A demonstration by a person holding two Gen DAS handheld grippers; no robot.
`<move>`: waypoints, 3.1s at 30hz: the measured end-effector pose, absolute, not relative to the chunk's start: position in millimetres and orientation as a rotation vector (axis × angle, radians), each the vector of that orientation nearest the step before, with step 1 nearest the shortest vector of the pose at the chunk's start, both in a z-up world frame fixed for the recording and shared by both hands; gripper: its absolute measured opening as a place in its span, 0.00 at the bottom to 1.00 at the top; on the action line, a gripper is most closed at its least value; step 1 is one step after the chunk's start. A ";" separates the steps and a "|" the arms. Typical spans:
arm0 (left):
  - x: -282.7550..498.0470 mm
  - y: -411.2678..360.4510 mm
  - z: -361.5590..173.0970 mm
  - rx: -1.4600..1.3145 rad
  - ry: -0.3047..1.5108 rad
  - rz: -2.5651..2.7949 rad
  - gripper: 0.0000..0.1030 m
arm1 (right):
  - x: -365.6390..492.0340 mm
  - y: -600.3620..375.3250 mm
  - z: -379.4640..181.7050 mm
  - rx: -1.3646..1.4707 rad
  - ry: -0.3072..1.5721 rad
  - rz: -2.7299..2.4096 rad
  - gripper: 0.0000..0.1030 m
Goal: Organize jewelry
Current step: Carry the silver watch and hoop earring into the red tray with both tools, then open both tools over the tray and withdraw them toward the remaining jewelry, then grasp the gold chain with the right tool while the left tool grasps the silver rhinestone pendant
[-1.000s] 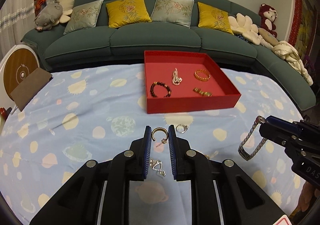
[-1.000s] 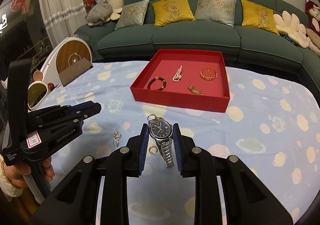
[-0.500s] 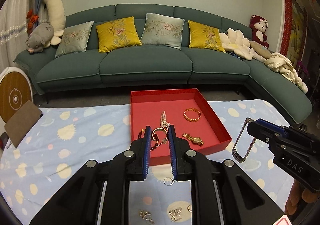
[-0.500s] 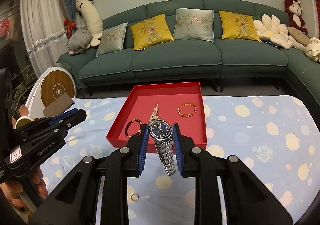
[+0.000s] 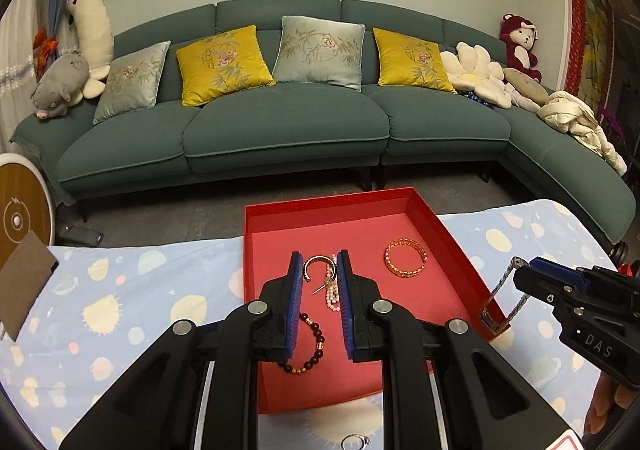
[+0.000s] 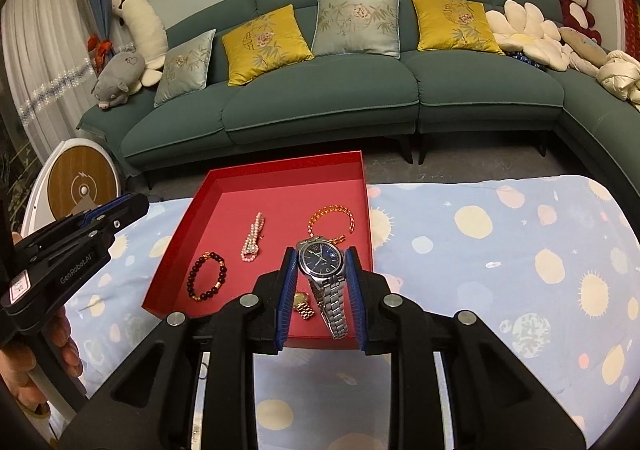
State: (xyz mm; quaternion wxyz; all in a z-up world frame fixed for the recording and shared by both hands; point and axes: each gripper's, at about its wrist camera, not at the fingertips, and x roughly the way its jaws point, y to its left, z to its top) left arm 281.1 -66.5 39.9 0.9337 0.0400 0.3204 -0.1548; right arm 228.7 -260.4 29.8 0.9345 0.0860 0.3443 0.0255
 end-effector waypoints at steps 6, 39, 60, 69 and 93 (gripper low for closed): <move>317.5 -75.7 19.1 0.122 0.683 -0.268 0.14 | 264.1 -253.5 3.3 0.111 0.770 0.061 0.23; 206.1 -25.6 75.0 0.075 0.661 -0.220 0.55 | 102.8 -233.6 78.3 0.087 0.560 0.116 0.42; 130.9 -25.8 14.5 0.098 0.809 -0.186 0.55 | 55.8 -208.7 18.2 -0.027 0.680 0.189 0.42; 139.6 3.9 5.6 0.054 0.856 -0.134 0.55 | 70.7 -189.3 -11.6 -0.035 0.780 0.267 0.42; 139.5 59.0 -0.7 -0.023 0.905 -0.081 0.55 | 121.8 -134.4 -70.6 -0.075 0.903 0.309 0.35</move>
